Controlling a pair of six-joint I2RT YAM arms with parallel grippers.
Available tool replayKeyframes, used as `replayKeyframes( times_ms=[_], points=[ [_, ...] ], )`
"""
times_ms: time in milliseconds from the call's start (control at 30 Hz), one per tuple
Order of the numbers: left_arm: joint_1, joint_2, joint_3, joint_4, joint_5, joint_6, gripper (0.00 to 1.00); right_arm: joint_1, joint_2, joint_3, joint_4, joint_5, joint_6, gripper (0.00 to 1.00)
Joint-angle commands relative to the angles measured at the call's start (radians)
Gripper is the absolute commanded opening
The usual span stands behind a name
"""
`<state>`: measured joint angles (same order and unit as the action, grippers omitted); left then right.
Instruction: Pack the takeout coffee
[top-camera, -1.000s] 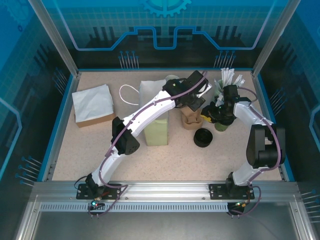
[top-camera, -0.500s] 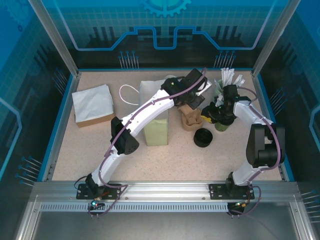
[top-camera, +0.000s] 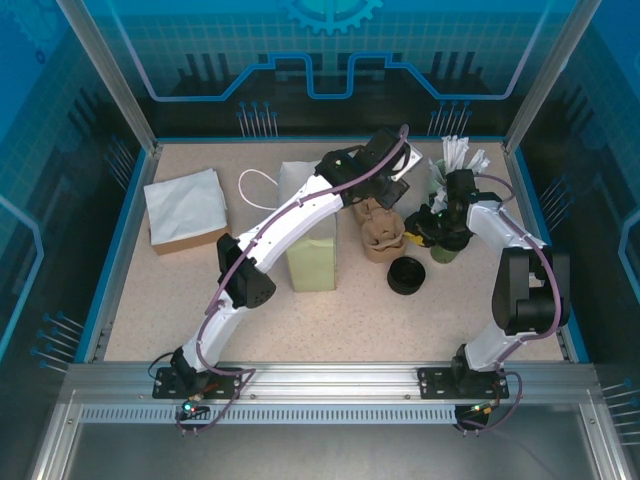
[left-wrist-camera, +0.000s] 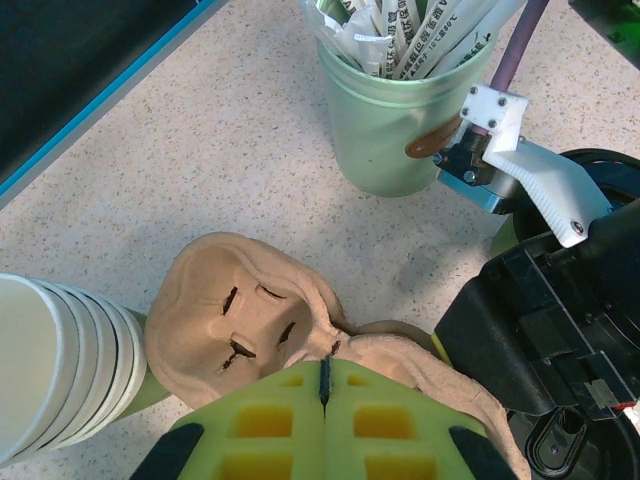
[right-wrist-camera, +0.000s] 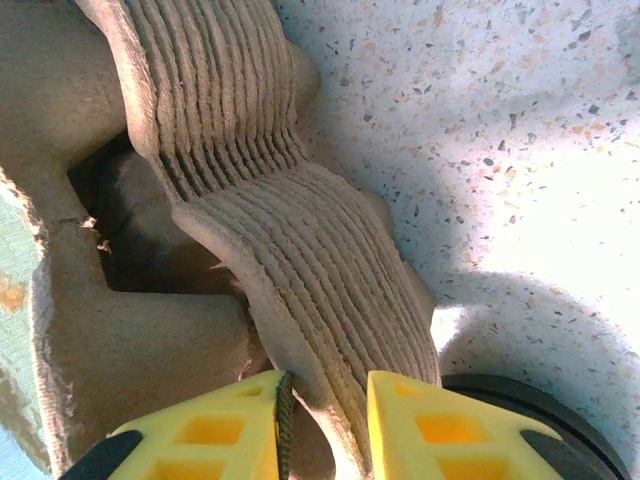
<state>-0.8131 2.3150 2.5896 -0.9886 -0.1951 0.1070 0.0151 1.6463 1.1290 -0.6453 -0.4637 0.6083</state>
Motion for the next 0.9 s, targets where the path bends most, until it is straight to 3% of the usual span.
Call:
replayKeyframes(
  times_ms=[0,400,867],
  points=[
    [0.008,-0.055,0.034,-0.016,0.001,-0.018,0.00,0.014,-0.021,0.026,0.001,-0.017,-0.004,0.28],
    [0.008,-0.115,0.019,-0.014,0.070,-0.076,0.18,0.009,-0.062,0.064,-0.025,-0.060,-0.021,0.37],
    [0.007,-0.148,-0.029,-0.010,0.066,-0.087,0.21,-0.039,-0.100,-0.011,0.120,-0.237,0.079,0.45]
  ],
)
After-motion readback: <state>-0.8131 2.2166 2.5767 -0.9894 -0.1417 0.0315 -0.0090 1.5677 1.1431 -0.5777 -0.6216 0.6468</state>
